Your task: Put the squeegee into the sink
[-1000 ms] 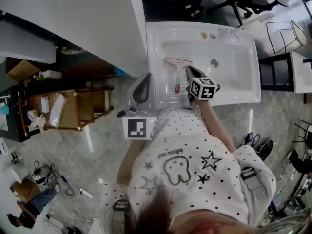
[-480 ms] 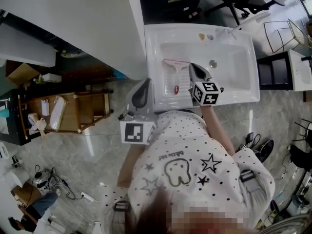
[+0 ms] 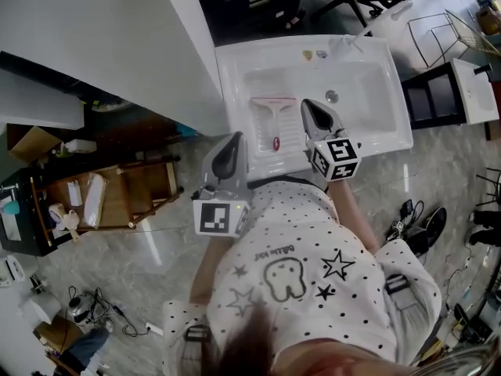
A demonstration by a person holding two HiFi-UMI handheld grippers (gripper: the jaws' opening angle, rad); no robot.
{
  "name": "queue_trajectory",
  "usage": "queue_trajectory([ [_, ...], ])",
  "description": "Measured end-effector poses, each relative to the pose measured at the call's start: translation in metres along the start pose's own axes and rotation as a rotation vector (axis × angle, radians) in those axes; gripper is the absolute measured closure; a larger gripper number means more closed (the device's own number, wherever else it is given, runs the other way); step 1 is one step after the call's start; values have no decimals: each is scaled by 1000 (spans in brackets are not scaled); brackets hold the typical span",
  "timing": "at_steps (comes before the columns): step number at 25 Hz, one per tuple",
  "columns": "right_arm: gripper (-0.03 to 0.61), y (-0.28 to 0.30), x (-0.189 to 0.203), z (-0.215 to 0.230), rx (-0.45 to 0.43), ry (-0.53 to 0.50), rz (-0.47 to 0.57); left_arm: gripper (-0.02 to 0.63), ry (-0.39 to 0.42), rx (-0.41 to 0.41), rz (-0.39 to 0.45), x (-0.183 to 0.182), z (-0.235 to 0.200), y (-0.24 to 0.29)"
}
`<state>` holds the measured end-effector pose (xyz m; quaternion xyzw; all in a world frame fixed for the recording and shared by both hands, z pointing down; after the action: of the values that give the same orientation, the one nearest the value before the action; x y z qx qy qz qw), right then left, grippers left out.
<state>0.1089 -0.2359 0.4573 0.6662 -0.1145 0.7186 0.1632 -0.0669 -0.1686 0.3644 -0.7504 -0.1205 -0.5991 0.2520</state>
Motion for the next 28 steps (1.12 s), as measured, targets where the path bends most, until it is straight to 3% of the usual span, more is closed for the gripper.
queue_trajectory([
  [12,581,-45,-29,-15,36,-1,80,612,-32,81,-20,5,25,-13],
  [28,580,-81,-61,-61,0,-17,197,612,-48,130,-26,4,23,-29],
])
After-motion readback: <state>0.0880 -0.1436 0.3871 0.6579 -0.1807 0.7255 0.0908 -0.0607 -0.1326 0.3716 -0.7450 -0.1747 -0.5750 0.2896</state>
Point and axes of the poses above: the fingertips, and each gripper's own axes: y forward along the fingers, z to its right, x out of its underside, the point moved 2 cm from there along -y, backward along the fingers, and after that the axes turned 14 degrees about z, right-handed, at the moved point
